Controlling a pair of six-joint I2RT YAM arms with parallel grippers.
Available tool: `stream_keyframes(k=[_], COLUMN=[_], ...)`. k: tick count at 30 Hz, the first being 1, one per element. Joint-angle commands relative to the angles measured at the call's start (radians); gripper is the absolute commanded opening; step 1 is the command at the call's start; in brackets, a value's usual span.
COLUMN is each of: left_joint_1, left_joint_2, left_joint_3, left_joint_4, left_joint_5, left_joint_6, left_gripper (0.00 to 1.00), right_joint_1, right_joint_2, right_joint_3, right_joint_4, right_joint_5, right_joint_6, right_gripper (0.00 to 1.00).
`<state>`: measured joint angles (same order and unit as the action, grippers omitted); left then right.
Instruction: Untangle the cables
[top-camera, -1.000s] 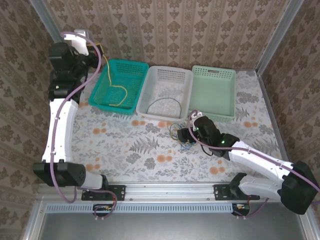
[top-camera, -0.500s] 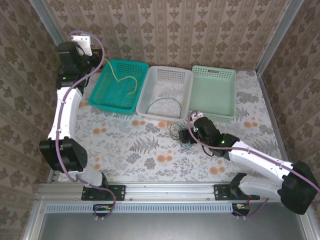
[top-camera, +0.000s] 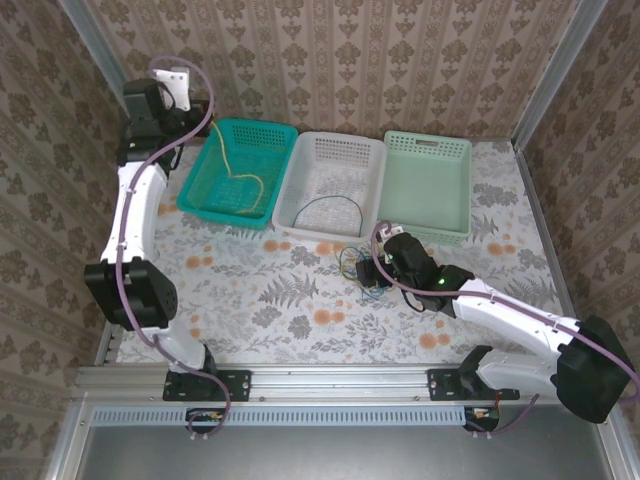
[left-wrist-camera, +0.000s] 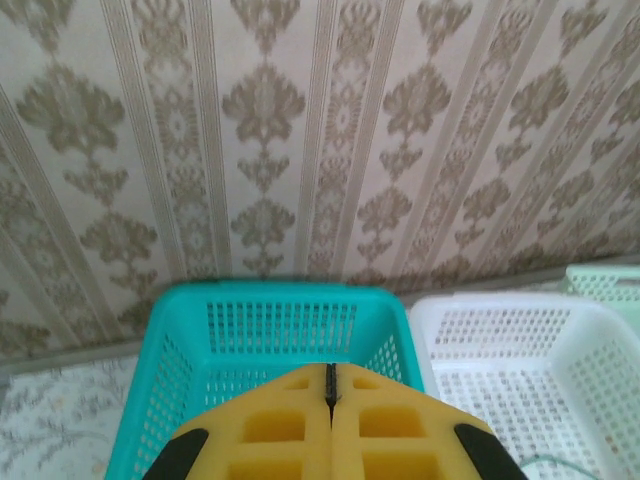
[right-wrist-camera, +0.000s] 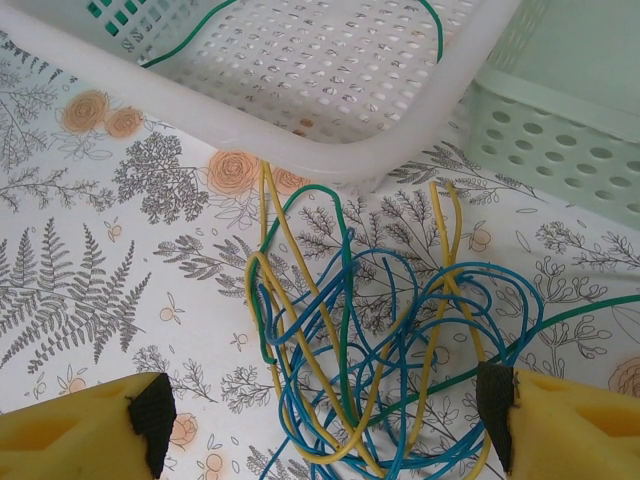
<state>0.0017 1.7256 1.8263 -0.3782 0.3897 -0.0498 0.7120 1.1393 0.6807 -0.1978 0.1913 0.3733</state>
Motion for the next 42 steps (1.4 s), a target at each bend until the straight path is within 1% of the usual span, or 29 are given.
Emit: stream_keyframes(k=[1,3,6,8,13,15,16,17,20,23,25,28,29,30,32,33,35,38,42], left_joint_1=[0.005,0.004,0.004,0.003,-0.002,-0.003,-0.004,-0.006,-0.008,-0.022,-0.037,-0.065,-0.081,-0.094,-0.129,-0.150,-0.204,-0.266,-0.316], left_joint_2=[0.070,0.123,0.166,0.188,0.279,0.310,0.321,0.331,0.340,0.307,0.262,0.153,0.110,0.071,-0.008,-0.046,-0.120,-0.184,-0.230], left_joint_3=[0.119,0.176,0.191,0.195,0.283,0.312,0.319,0.328,0.326,0.291,0.237,0.111,0.061,0.011,-0.075,-0.128,-0.226,-0.318,-0.411], left_joint_4=[-0.163,-0.221,-0.234,-0.238,-0.323,-0.345,-0.352,-0.361,-0.372,-0.364,-0.333,-0.248,-0.211,-0.177,-0.125,-0.091,-0.014,0.061,0.068], left_joint_5=[0.022,0.023,0.007,0.000,-0.027,-0.038,-0.042,-0.044,-0.049,-0.088,-0.112,-0.130,-0.134,-0.139,-0.145,-0.147,-0.183,-0.176,-0.111], left_joint_6=[0.028,0.026,0.011,0.005,0.033,0.045,0.047,0.048,0.048,0.058,0.065,0.055,0.048,0.045,0.043,0.043,0.051,0.025,-0.043], left_gripper=[0.02,0.05,0.06,0.10,0.15,0.23,0.25,0.28,0.44,0.60,0.70,0.86,0.96,1.00,1.00,1.00,1.00,1.00,0.98], right_joint_1=[0.004,0.004,0.004,0.004,0.004,0.004,0.004,0.004,0.004,0.004,0.004,0.004,0.003,0.002,-0.002,-0.008,-0.012,-0.013,-0.014], right_joint_2=[0.004,0.007,0.008,0.008,0.008,0.008,0.008,0.008,0.002,-0.008,-0.016,-0.016,-0.007,0.005,0.028,0.038,0.050,0.080,0.163], right_joint_3=[0.022,0.022,0.023,0.023,0.026,0.026,0.026,0.026,0.025,0.025,0.025,0.025,0.029,0.035,0.049,0.052,0.050,0.055,0.094], right_joint_4=[-0.034,-0.037,-0.041,-0.042,-0.054,-0.058,-0.061,-0.064,-0.076,-0.090,-0.095,-0.101,-0.114,-0.134,-0.177,-0.189,-0.177,-0.161,-0.176], right_joint_5=[0.007,0.005,0.005,0.006,0.009,0.012,0.014,0.018,0.031,0.053,0.062,0.060,0.067,0.079,0.096,0.085,0.040,0.006,-0.005], right_joint_6=[0.011,0.013,0.017,0.017,0.018,0.022,0.023,0.026,0.032,0.031,0.026,0.008,0.007,0.014,0.042,0.052,0.050,0.038,0.015], right_gripper=[0.83,0.83,0.83,0.83,0.83,0.83,0.83,0.83,0.83,0.83,0.83,0.80,0.79,0.78,0.73,0.71,0.69,0.69,0.70])
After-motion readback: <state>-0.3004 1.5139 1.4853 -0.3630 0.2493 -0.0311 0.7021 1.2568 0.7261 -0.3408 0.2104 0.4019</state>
